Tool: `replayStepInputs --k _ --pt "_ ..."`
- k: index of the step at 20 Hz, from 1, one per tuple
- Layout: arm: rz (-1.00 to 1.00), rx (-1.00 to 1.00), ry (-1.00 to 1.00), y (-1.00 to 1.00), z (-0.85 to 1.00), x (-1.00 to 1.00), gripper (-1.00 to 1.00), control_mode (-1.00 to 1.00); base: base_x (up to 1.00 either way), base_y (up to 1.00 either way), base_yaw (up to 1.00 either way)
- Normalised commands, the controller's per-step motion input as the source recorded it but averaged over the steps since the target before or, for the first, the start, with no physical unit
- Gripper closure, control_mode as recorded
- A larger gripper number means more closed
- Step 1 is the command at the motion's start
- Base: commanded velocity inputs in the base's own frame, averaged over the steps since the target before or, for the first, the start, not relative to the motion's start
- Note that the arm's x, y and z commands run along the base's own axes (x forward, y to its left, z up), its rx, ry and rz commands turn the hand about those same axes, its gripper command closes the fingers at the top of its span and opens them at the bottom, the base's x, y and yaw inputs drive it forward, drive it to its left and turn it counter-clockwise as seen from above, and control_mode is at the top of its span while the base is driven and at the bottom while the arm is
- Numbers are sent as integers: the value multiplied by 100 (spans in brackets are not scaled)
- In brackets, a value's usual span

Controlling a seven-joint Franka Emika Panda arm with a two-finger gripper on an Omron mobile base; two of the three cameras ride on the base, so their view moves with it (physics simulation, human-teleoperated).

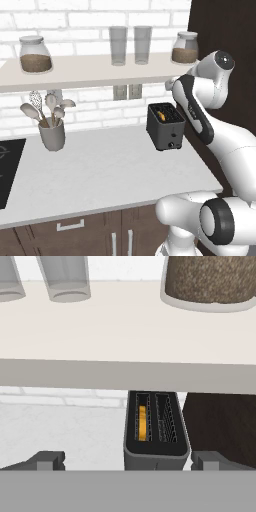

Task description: Start the toaster. Once the lever pops up, take the bread to the plate on the dining counter.

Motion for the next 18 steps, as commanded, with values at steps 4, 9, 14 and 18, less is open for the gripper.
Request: replayStepInputs --k 4,9,14,18 --pt "0 0 0 0 0 0 -100 -100 0 0 0" --pt "0 0 0 0 0 0 -100 -100 0 0 0" --pt "0 0 0 0 0 0 -100 -100 0 0 0" --pt "0 0 0 0 0 0 -100 -100 0 0 0"
